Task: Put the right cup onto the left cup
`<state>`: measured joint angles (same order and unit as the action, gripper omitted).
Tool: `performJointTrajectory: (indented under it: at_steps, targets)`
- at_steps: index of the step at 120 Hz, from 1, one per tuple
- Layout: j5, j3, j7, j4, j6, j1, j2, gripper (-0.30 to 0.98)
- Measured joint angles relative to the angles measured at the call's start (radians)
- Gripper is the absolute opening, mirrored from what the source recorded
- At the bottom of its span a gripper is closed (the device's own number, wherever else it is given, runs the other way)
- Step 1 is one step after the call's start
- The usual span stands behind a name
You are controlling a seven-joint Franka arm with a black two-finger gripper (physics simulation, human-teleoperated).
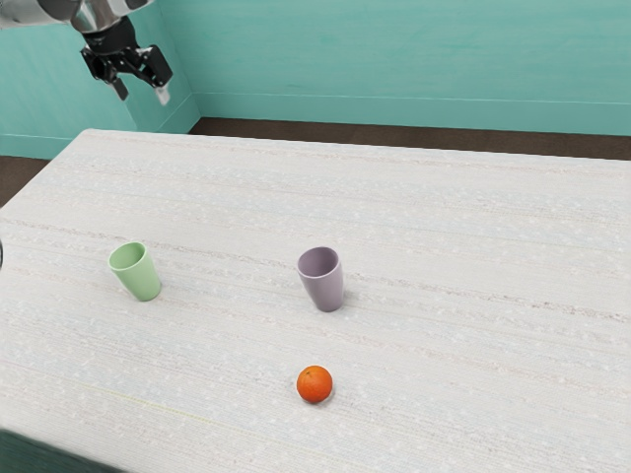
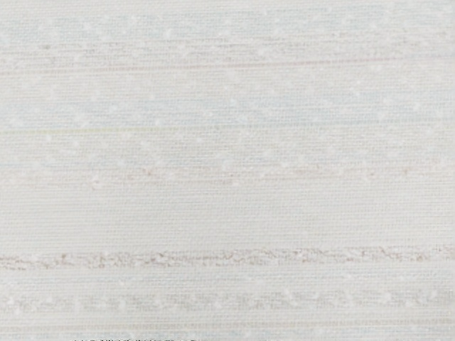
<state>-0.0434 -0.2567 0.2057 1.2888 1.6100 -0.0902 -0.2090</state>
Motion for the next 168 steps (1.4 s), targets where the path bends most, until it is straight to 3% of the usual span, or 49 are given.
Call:
performJointTrajectory:
  at_steps: [51, 69, 83, 96, 113, 136, 168]
  targets:
    - [0.011, -0.017, 0.004, 0.013, -0.054, -0.078, 0.021, 0.67]
    - [0.006, -0.013, -0.024, 0.017, -0.003, -0.093, -0.088, 0.67]
    - [-0.007, -0.012, -0.116, 0.061, 0.05, -0.172, -0.133, 0.67]
    - [-0.019, -0.004, -0.247, 0.239, 0.107, -0.304, -0.043, 0.67]
    - [-0.026, 0.077, -0.404, 0.388, 0.195, -0.384, 0.006, 0.67]
    - [-0.028, 0.153, -0.581, 0.597, 0.325, -0.42, 0.067, 0.67]
    - [-0.005, 0.154, -0.716, 0.568, 0.452, -0.398, -0.035, 0.67]
